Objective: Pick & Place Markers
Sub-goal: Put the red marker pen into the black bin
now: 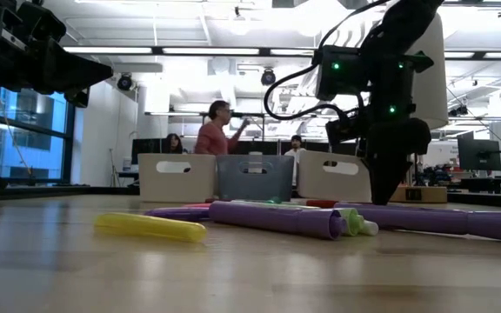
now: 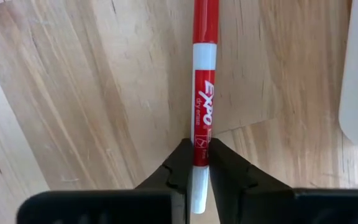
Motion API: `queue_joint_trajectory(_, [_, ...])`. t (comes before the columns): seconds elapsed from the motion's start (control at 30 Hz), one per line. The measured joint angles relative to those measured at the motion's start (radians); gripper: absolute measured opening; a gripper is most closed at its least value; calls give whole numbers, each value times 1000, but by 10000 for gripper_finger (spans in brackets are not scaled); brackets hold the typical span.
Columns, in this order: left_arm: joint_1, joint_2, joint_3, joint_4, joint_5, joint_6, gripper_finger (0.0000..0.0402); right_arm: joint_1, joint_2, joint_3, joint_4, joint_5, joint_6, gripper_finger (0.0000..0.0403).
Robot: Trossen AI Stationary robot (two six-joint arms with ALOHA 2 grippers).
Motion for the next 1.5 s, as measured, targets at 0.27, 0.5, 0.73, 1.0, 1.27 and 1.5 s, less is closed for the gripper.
queue_joint_trajectory(0.27, [0,0,0,0,0,0,1,0,1,13,-19,10,-4,13])
queue_joint_trajectory(0.5, [0,0,0,0,0,0,1,-4,5,68,-99,27,-30,13])
queue_joint_trajectory(0.73, [0,0,0,0,0,0,1,-3,4,127,-165,30,-30,13])
queue_joint_trajectory(1.0, [0,0,0,0,0,0,1,-3,3,266,-315,28,-21,13])
queue_joint_trajectory(1.27, [0,0,0,0,0,0,1,-9,1,440,-340,-5,94,13])
queue_joint_trajectory(1.5, [0,0,0,0,0,0,1,-46,1,514,-219,-15,298,13])
